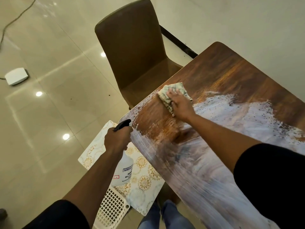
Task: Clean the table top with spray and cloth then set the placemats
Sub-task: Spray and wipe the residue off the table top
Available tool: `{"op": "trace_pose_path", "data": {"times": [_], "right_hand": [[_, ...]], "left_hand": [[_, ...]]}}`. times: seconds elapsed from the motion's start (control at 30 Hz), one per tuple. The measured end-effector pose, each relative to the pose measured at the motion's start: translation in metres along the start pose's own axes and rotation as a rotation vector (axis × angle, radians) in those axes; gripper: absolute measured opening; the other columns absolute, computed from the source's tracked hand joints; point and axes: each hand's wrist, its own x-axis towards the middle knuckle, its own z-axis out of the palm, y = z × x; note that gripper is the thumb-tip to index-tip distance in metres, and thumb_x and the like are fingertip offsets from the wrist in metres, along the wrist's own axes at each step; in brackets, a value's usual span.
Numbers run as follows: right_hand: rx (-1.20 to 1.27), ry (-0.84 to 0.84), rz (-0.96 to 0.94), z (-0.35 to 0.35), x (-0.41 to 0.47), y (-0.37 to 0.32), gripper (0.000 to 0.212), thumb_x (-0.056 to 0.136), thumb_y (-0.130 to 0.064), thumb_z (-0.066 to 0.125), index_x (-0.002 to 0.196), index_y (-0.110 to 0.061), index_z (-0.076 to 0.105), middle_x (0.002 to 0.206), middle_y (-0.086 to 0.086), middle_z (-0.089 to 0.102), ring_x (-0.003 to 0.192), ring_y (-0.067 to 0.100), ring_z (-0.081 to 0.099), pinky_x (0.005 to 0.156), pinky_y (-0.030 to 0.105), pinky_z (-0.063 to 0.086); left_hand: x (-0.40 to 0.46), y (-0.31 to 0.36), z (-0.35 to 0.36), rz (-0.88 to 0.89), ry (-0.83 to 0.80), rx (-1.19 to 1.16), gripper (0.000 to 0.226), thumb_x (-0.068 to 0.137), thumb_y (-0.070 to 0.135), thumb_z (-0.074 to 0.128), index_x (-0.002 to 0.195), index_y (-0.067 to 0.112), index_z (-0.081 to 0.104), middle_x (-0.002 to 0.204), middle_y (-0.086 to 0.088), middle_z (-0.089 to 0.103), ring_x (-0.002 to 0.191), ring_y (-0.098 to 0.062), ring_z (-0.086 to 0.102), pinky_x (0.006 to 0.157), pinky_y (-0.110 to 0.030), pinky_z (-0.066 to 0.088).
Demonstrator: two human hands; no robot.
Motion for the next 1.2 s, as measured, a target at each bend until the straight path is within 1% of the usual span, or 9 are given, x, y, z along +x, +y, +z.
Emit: {"op": "trace_pose_path", "data": {"times": [0.13,0.23,0.43,0.57,0.73,0.83,1.0,1.13,1.2], "right_hand": [[0.011,0.055,0.098,0.002,0.007,-0.014,0.058,0.104,-0.009,0.048,0.157,-0.027,0.036,0.166,-0.01,0.025,0.157,0.022,0.014,0.124,0.052,0.019],[-0.076,0.066,0.099,0.024,-0.004,-0.045,0.066,0.102,-0.01,0.049,0.159,-0.031,0.025,0.168,-0.01,0.019,0.157,0.024,0.01,0.124,0.054,0.014],[-0.019,-0.107,-0.361,0.071,-0.058,-0.11,0.075,0.093,-0.003,0.062,0.157,-0.033,0.034,0.165,-0.007,0.028,0.155,0.02,0.017,0.122,0.046,0.013],[0.004,-0.156,-0.463,0.057,-0.045,-0.094,0.074,0.092,-0.006,0.065,0.155,-0.032,0.037,0.164,-0.012,0.029,0.156,0.016,0.017,0.121,0.048,0.017],[-0.037,-0.03,-0.122,0.015,0.005,-0.063,0.059,0.103,-0.012,0.05,0.156,-0.036,0.035,0.167,-0.001,0.025,0.149,0.03,0.034,0.114,0.054,0.039],[0.018,0.021,0.017,0.005,0.03,-0.033,0.057,0.105,-0.014,0.047,0.156,-0.034,0.035,0.167,-0.003,0.025,0.154,0.026,0.022,0.12,0.054,0.028],[0.05,-0.005,0.142,0.017,0.024,-0.065,0.067,0.099,-0.004,0.053,0.157,-0.033,0.034,0.169,-0.001,0.02,0.156,0.028,0.015,0.126,0.053,0.014],[0.077,-0.09,0.0,0.05,-0.02,-0.116,0.076,0.094,0.0,0.06,0.154,-0.04,0.036,0.165,0.006,0.028,0.149,0.037,0.03,0.121,0.052,0.03],[0.029,-0.151,-0.168,0.07,-0.044,-0.135,0.077,0.095,-0.003,0.061,0.155,-0.041,0.032,0.167,0.001,0.023,0.153,0.033,0.022,0.123,0.055,0.023]], "left_hand": [[0.004,-0.007,-0.004,0.007,-0.045,0.012,0.02,0.092,0.015,0.074,0.084,0.034,0.075,0.068,-0.01,0.073,0.068,-0.03,0.061,0.054,-0.033,0.041],[0.005,-0.014,-0.004,0.014,-0.029,0.004,0.022,0.093,0.018,0.074,0.095,0.04,0.076,0.064,-0.007,0.071,0.064,-0.027,0.059,0.054,-0.033,0.042],[0.0,-0.01,-0.003,-0.025,0.097,-0.024,0.012,0.088,0.02,0.074,0.083,0.011,0.08,0.06,-0.007,0.072,0.06,-0.026,0.059,0.058,-0.035,0.045],[-0.002,-0.006,-0.004,-0.039,0.109,-0.052,0.016,0.085,0.024,0.077,0.087,0.008,0.08,0.055,-0.004,0.068,0.057,-0.026,0.058,0.06,-0.037,0.045],[-0.005,-0.008,-0.008,-0.007,0.062,-0.059,0.008,0.091,0.02,0.076,0.083,0.019,0.079,0.059,-0.006,0.07,0.064,-0.029,0.062,0.058,-0.037,0.044],[-0.008,-0.015,-0.016,-0.011,0.04,-0.055,0.033,0.094,0.014,0.072,0.068,0.035,0.072,0.067,-0.009,0.075,0.073,-0.032,0.066,0.059,-0.035,0.042],[-0.019,-0.027,-0.031,-0.017,0.038,-0.089,0.031,0.096,0.013,0.074,0.074,0.035,0.073,0.066,-0.009,0.075,0.074,-0.033,0.066,0.056,-0.032,0.04],[-0.026,-0.029,-0.038,-0.018,0.054,-0.114,0.028,0.097,0.014,0.074,0.077,0.034,0.073,0.066,-0.008,0.074,0.075,-0.034,0.066,0.054,-0.031,0.039],[-0.03,-0.028,-0.038,-0.017,0.057,-0.126,0.026,0.096,0.013,0.074,0.079,0.032,0.074,0.065,-0.008,0.073,0.074,-0.033,0.065,0.053,-0.031,0.038]]}}
